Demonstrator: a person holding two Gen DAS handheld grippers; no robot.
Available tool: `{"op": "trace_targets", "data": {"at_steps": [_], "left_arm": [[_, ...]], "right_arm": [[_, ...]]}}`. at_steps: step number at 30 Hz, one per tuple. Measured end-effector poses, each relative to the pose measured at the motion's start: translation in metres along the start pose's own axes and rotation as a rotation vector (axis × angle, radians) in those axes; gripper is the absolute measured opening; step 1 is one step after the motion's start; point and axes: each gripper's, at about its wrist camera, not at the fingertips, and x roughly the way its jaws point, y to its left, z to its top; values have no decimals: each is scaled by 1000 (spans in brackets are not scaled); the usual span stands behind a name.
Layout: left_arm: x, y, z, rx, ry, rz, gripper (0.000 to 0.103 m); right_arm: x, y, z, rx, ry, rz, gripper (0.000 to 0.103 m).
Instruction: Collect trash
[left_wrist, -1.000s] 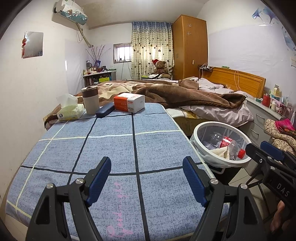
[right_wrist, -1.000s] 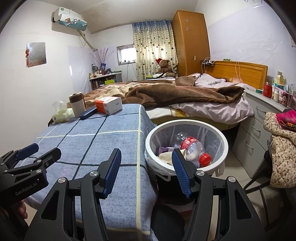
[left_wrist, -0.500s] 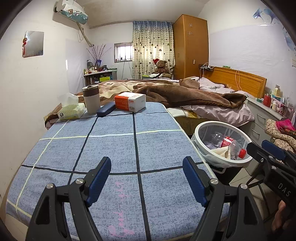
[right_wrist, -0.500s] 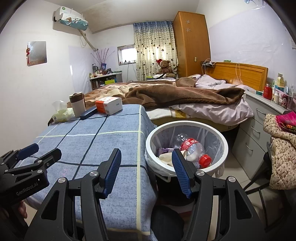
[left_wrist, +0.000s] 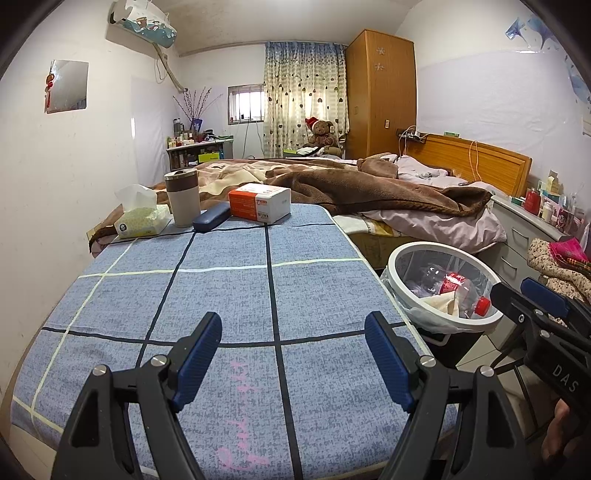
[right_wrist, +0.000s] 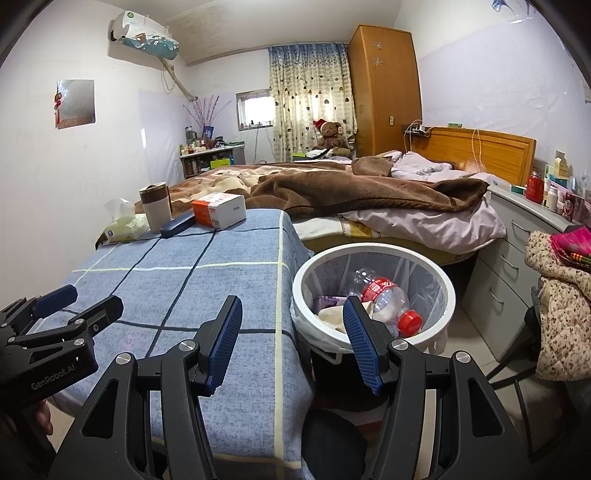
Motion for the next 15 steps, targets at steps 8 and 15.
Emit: {"op": "trace_targets", "data": {"at_steps": [8, 15], "left_arm": [[0, 0, 0, 0, 1, 1, 81], [0, 0, 0, -1, 1, 0, 81]], "right_arm": [[-1, 0, 1, -1, 0, -3, 58], [-2, -1, 3, -3, -2, -5, 58]]}}
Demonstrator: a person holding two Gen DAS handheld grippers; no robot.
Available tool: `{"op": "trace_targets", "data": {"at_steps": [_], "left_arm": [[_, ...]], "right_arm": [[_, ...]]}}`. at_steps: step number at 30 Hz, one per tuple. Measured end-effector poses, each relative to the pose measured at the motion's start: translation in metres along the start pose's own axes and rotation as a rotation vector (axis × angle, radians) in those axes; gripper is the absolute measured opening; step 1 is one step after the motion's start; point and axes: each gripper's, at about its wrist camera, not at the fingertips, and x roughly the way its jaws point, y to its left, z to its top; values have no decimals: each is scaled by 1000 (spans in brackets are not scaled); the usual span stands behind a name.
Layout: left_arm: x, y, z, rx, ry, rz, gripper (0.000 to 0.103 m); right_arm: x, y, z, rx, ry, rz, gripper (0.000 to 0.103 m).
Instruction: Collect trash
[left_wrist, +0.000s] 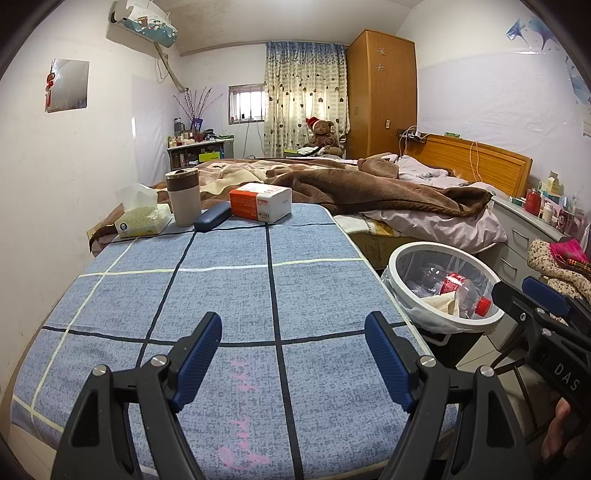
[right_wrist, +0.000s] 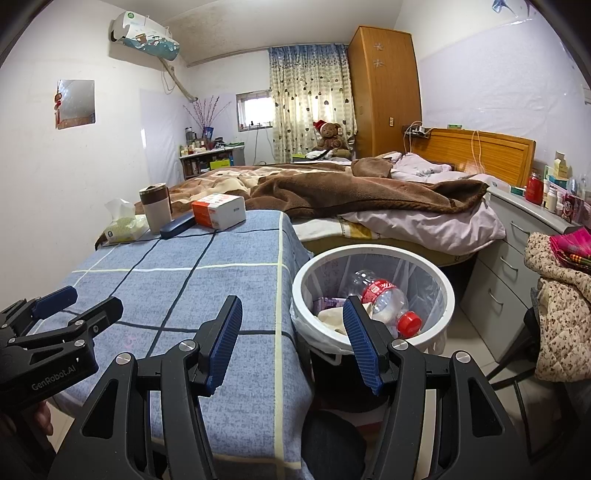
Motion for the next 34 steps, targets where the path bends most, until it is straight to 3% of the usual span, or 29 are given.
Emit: {"op": "trace_targets", "data": {"at_steps": [34], "left_arm": [[-2, -1, 0, -1, -3, -4, 81]], "right_arm": [[0, 2, 0, -2, -2, 0, 58]]}}
